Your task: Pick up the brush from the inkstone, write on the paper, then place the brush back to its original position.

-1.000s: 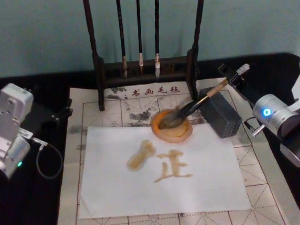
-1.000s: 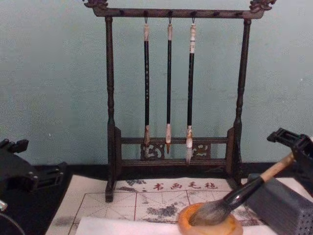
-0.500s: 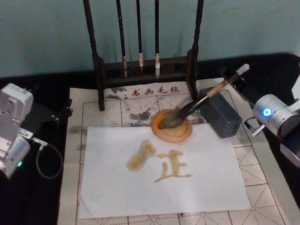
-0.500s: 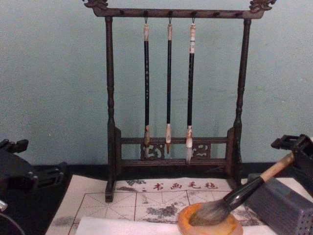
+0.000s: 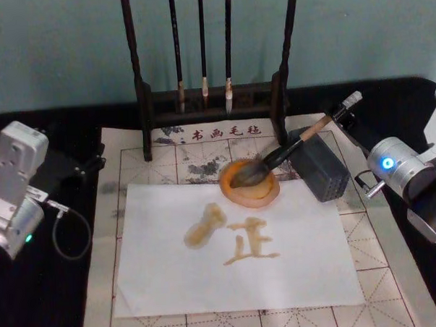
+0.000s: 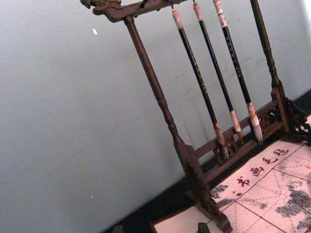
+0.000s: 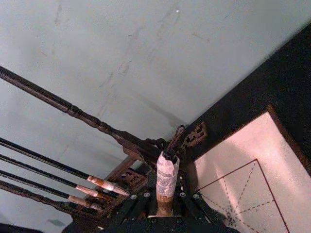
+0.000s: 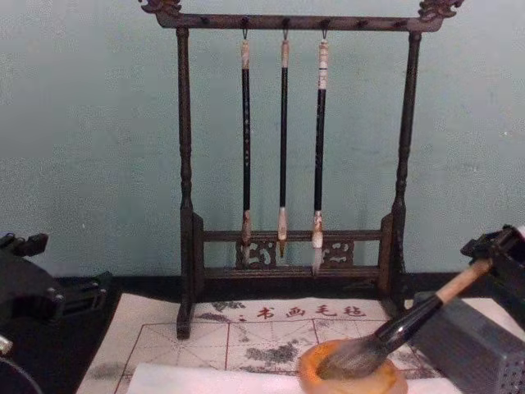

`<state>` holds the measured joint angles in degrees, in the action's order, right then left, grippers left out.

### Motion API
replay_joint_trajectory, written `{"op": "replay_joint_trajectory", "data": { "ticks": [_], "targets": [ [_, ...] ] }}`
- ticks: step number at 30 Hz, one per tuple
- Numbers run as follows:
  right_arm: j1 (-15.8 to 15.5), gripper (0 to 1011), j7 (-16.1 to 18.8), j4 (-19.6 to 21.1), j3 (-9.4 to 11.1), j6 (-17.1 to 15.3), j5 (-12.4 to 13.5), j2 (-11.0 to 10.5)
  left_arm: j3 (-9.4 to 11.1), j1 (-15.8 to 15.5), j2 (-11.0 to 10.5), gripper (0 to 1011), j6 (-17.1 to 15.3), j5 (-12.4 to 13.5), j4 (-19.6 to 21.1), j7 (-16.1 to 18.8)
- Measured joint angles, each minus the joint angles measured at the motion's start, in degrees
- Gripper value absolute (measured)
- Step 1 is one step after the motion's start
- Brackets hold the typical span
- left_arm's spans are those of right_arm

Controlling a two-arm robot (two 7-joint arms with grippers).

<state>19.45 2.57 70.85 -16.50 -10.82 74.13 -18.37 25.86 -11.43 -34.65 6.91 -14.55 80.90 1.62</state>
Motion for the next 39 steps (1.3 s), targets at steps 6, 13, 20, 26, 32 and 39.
{"op": "replay_joint_trajectory", "data": {
  "ticks": [6,13,20,26,32,39],
  "targets": [
    [0.0,179,0.0,0.0,0.0,0.0,0.0,0.0,0.0,0.0,0.0,1001,0.0,0.0,0.0,0.0],
    [0.2,179,0.5,0.2,-0.6,0.7,0.0,-0.4,0.0,0.0,0.0,1001,0.0,0.0,0.0,0.0],
    [0.7,179,1.2,1.0,-1.6,2.1,0.0,-1.2,0.0,0.0,0.0,1001,0.0,0.0,0.0,0.0],
    [1.2,179,2.3,2.2,-2.8,3.4,-1.2,-2.3,0.0,0.0,0.0,1001,0.0,0.0,0.0,0.0],
    [1.6,179,3.8,4.5,-4.6,4.9,-5.5,-4.3,0.0,0.0,0.0,1001,0.0,0.0,0.0,0.0],
    [1.6,179,6.1,7.9,-5.9,6.6,-11.4,-6.8,0.0,0.0,0.0,1001,0.0,0.0,0.0,0.0]
  ]
}}
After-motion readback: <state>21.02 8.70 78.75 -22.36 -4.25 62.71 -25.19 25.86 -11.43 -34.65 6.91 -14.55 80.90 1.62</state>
